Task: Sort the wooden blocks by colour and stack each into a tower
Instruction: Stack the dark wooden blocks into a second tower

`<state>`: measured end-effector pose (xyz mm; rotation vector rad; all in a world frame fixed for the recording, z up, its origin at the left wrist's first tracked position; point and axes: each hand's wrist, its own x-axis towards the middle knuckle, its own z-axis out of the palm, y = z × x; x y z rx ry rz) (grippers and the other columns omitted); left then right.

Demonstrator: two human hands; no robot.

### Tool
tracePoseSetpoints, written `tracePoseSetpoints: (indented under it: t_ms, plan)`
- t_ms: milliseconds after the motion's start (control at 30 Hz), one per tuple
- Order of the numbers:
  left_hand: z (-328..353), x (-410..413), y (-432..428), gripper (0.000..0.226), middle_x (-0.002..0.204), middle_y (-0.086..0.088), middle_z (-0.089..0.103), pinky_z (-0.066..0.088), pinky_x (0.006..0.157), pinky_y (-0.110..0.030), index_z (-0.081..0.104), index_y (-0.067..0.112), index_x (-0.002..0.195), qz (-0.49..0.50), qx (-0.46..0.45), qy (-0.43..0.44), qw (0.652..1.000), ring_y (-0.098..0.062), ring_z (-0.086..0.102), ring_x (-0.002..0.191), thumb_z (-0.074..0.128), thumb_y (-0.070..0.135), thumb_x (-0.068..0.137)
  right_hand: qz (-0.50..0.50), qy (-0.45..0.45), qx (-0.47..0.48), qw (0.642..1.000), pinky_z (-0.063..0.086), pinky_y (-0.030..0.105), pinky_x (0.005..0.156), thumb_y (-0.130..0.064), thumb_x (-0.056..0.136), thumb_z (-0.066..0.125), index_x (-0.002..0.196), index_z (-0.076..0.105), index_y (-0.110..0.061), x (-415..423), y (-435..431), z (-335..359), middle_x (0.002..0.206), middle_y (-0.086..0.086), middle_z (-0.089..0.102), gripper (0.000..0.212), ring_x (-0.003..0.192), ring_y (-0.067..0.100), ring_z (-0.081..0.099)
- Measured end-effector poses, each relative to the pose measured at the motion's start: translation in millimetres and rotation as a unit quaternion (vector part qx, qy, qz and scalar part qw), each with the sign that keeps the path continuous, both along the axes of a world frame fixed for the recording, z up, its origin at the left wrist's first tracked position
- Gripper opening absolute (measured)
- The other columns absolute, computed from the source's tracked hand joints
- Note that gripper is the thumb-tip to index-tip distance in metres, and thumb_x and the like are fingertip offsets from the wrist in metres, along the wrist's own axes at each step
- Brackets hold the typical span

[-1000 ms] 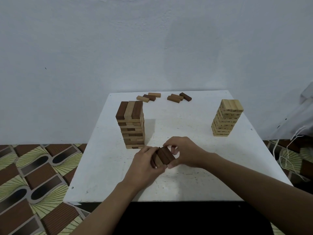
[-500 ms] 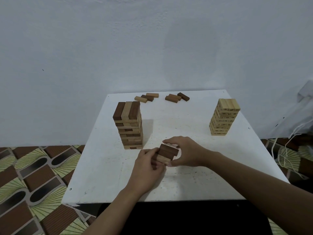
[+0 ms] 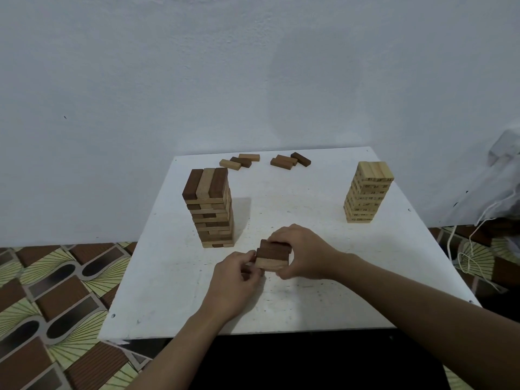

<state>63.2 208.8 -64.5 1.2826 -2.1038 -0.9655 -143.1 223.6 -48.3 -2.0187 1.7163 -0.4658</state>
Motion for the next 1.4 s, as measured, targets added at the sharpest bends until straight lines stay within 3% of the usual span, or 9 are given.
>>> tracePoseSetpoints:
  t_ms: [200, 400, 667, 867, 933, 1033, 1167, 1233, 1400]
  plan:
    - [-1.1, -0.1, 1.5, 0.023, 0.093, 0.01, 0.069, 0.053, 0.077, -0.019, 0.074, 0.031, 0.104, 0.005, 0.015, 0.011, 1.0, -0.003, 0.065, 0.084, 0.08, 0.022, 0.083, 0.031, 0.006, 0.024, 0.999, 0.05, 0.035, 0.087, -0.026, 0.066, 0.08, 0.123, 0.063, -0.023, -8.2, -3.4, 8.0, 0.106, -0.009, 0.066, 0.059, 0.097, 0.013, 0.054]
    - [-0.9, 0.6, -5.3, 0.029, 0.082, 0.004, 0.068, 0.057, 0.079, -0.03, 0.079, 0.023, 0.101, -0.008, 0.011, 0.033, 0.999, -0.007, 0.067, 0.074, 0.085, 0.007, 0.077, 0.025, -0.007, 0.024, 0.999, 0.049, 0.037, 0.089, -0.022, 0.067, 0.08, 0.125, 0.063, -0.021, -8.3, -2.1, 6.1, 0.108, -0.007, 0.066, 0.06, 0.1, 0.014, 0.054]
    - [-1.3, -0.5, -6.9, 0.028, 0.082, 0.007, 0.067, 0.053, 0.074, -0.021, 0.08, 0.024, 0.101, -0.021, -0.004, 0.028, 0.999, -0.004, 0.065, 0.075, 0.08, 0.004, 0.08, 0.037, 0.008, 0.027, 0.999, 0.049, 0.036, 0.089, -0.024, 0.068, 0.08, 0.125, 0.062, -0.024, -8.5, -5.4, 5.8, 0.11, -0.009, 0.066, 0.06, 0.1, 0.013, 0.054]
    - [-4.1, 0.4, -9.3, 0.023, 0.08, 0.009, 0.066, 0.056, 0.076, -0.032, 0.079, 0.024, 0.097, -0.026, -0.029, 0.008, 0.999, -0.007, 0.065, 0.076, 0.08, 0.009, 0.08, 0.041, 0.006, 0.023, 0.999, 0.05, 0.038, 0.088, -0.025, 0.067, 0.079, 0.124, 0.063, -0.025, -8.3, -5.8, 4.7, 0.107, -0.01, 0.065, 0.059, 0.098, 0.013, 0.054]
    - [-1.4, -0.9, -11.5, 0.025, 0.087, 0.009, 0.065, 0.056, 0.074, -0.029, 0.077, 0.026, 0.103, -0.04, -0.047, -0.008, 0.998, -0.005, 0.064, 0.077, 0.081, 0.016, 0.081, 0.043, 0.004, 0.021, 0.999, 0.05, 0.039, 0.088, -0.026, 0.067, 0.078, 0.122, 0.063, -0.025, -8.3, -5.7, 4.9, 0.106, -0.01, 0.065, 0.058, 0.098, 0.013, 0.055]
    - [4.5, -4.7, -15.5, 0.057, 0.12, 0.012, 0.059, 0.048, 0.074, -0.013, 0.062, 0.028, 0.137, -0.084, -0.08, -0.045, 0.992, -0.002, 0.06, 0.084, 0.081, 0.032, 0.084, 0.045, 0.003, 0.017, 0.999, 0.051, 0.039, 0.085, -0.024, 0.067, 0.079, 0.119, 0.064, -0.024, -8.5, -5.6, 6.0, 0.104, -0.008, 0.066, 0.054, 0.095, 0.014, 0.055]
    - [14.4, -11.4, -27.4, 0.086, 0.15, 0.016, 0.036, 0.046, 0.095, -0.022, 0.035, 0.023, 0.156, -0.159, -0.122, -0.148, 0.968, -0.006, 0.049, 0.121, 0.076, 0.047, 0.085, 0.047, -0.005, 0.01, 0.999, 0.05, 0.029, 0.084, -0.021, 0.069, 0.08, 0.124, 0.063, -0.025, -8.8, -3.9, 7.4, 0.107, -0.007, 0.067, 0.058, 0.095, 0.012, 0.055]
    - [17.7, -15.4, -36.3, 0.083, 0.147, 0.013, 0.039, 0.047, 0.096, -0.026, 0.038, 0.023, 0.153, -0.187, -0.112, -0.179, 0.959, -0.009, 0.048, 0.126, 0.077, 0.048, 0.085, 0.048, -0.009, 0.014, 0.999, 0.049, 0.027, 0.084, -0.023, 0.07, 0.081, 0.125, 0.063, -0.025, -9.4, -3.7, 7.4, 0.108, -0.008, 0.067, 0.058, 0.096, 0.011, 0.054]
    - [14.3, -18.8, -46.0, 0.064, 0.128, 0.009, 0.052, 0.047, 0.088, -0.025, 0.053, 0.026, 0.14, -0.207, -0.066, -0.191, 0.957, -0.011, 0.053, 0.111, 0.079, 0.042, 0.084, 0.044, -0.022, 0.031, 0.998, 0.049, 0.026, 0.087, -0.027, 0.072, 0.083, 0.127, 0.062, -0.025, -13.4, -4.1, 5.9, 0.112, -0.008, 0.067, 0.059, 0.1, 0.009, 0.055]
